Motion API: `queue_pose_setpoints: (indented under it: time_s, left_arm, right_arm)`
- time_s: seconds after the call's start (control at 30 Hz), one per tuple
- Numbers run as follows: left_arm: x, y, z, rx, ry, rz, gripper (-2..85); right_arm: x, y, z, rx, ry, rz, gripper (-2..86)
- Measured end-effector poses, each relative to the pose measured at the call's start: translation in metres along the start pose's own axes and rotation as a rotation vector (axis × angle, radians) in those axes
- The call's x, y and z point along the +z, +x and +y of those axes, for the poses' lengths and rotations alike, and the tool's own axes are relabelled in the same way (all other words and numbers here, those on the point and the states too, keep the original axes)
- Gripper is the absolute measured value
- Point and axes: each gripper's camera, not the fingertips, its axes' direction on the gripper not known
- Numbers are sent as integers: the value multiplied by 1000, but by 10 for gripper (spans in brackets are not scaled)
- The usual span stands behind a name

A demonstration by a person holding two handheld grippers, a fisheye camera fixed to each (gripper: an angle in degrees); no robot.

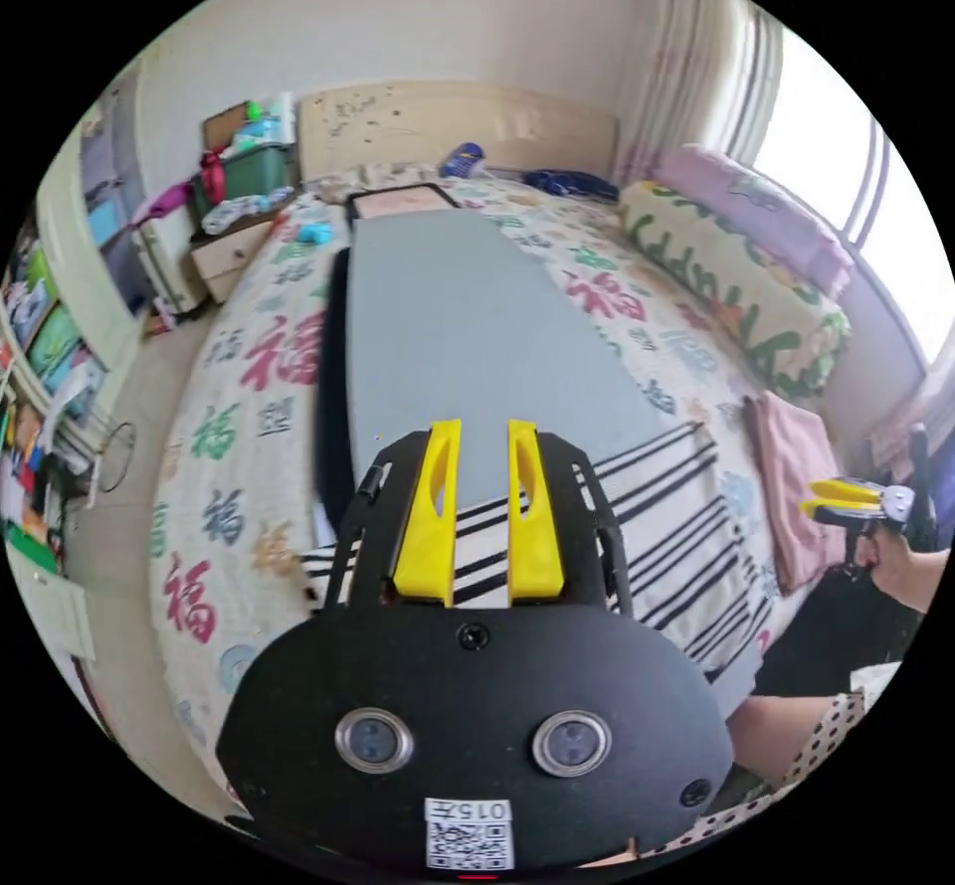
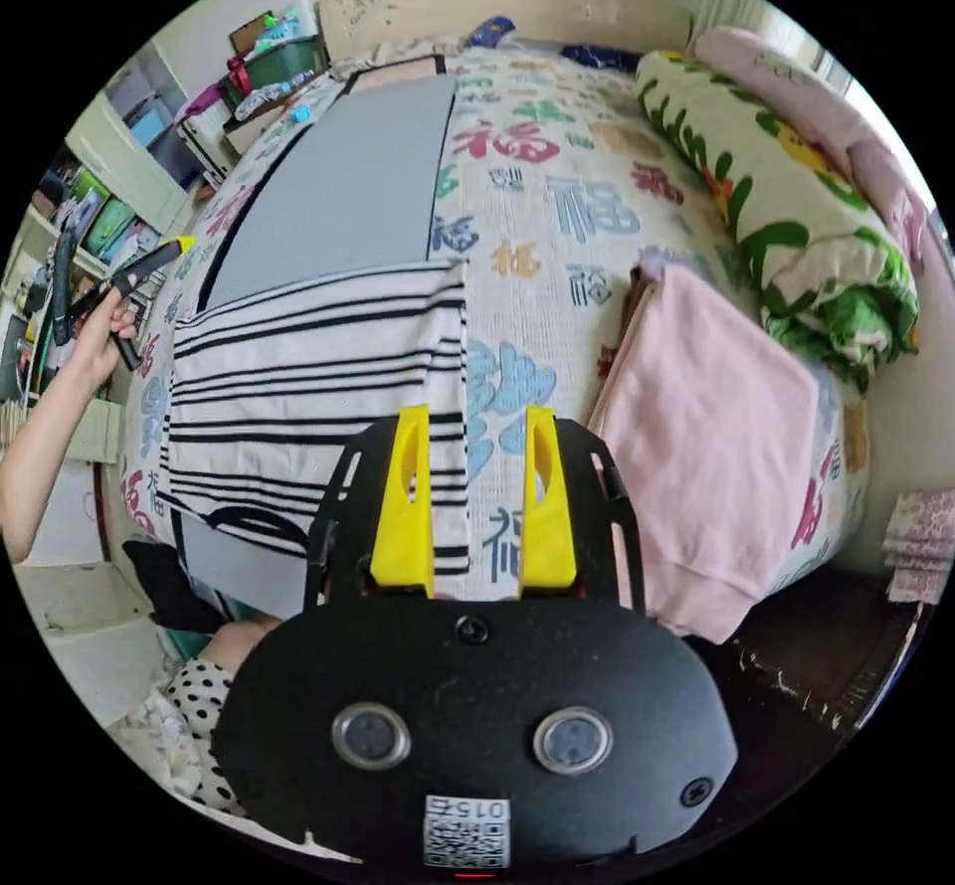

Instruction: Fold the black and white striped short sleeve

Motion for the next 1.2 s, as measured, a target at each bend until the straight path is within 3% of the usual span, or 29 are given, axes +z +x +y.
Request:
queue_pose_setpoints:
  time_s: [0.17, 0.33, 0.47, 0.63, 0.8, 1.0, 1.07, 1.2]
  left_arm:
    - [109, 174, -76, 252, -135, 264, 90]
    - [198, 309, -121, 469, -297, 278, 88]
    - [278, 361, -141, 508, -491, 185, 72]
    - [315, 365, -160, 455, -602, 129, 18]
    - [309, 357, -183, 385, -493, 181, 8]
    - [259, 321, -232, 222, -208, 516, 7]
    - [226, 280, -240, 171, -100, 650, 7]
    - [180, 185, -223, 124, -22, 729, 7]
  right_arm:
    - [82, 69, 42, 76, -246, -167, 134]
    - [126, 100, 58, 128, -321, -363, 105]
    - [150, 124, 52, 160, -342, -359, 47]
    - [153, 166, 37, 139, -332, -484, 12]
    - [119, 225, 29, 182, -220, -455, 6]
    - [28, 289, 10, 151, -59, -325, 5]
    - [-3, 277, 4, 87, -29, -306, 5]
    - [-12, 215, -1, -62, -54, -383, 5]
